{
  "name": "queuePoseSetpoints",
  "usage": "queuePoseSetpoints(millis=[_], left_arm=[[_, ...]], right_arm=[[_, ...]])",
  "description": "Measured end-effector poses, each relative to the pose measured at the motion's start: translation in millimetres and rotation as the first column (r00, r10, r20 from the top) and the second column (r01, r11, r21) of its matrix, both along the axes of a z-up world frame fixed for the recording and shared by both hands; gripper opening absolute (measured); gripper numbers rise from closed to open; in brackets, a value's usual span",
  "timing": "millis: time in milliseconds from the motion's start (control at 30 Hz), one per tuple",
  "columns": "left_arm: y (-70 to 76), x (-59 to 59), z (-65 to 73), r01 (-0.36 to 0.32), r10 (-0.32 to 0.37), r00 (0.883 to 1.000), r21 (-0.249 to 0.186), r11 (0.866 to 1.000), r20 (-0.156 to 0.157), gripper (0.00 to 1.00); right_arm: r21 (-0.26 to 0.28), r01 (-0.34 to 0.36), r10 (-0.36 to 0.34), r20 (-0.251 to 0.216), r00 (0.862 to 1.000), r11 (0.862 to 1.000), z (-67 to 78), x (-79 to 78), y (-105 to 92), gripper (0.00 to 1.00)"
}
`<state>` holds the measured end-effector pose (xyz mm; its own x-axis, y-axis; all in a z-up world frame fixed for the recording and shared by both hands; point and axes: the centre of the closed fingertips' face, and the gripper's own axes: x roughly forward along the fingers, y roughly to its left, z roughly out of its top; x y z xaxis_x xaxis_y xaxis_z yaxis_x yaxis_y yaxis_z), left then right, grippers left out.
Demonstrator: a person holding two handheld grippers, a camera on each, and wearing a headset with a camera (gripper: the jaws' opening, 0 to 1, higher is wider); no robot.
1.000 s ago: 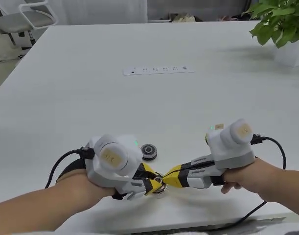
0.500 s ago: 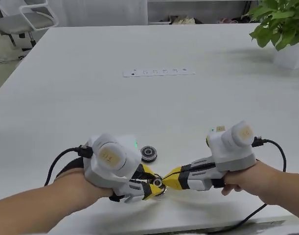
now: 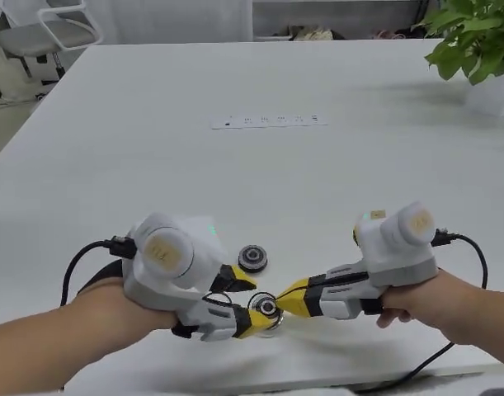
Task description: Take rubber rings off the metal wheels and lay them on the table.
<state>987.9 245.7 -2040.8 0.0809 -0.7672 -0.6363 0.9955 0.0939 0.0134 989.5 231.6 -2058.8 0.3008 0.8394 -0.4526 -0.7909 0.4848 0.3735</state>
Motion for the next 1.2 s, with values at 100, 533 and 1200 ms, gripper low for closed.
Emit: queuePoseSetpoints(millis=[100,533,1200], left_arm=[[5.4,1.9,3.1,-0.011,0.011,1.000,-0.004,1.000,0.002,0.35],[35.2,11.5,17.1,-0.080,0.080,0.997,-0.010,0.997,-0.002,0.50],[72.0,22.8,40.4,-0.164,0.166,0.986,-0.071,0.984,0.025,0.62]], right_arm=[[0.004,0.001,-0.001,0.003,1.000,1.000,1.5,0.7,0.0,0.00],[0.024,0.001,-0.002,0.017,1.000,1.000,12.9,4.9,3.5,0.00],[0.044,-0.004,0.002,0.052,0.999,0.999,34.5,18.7,21.1,0.00]])
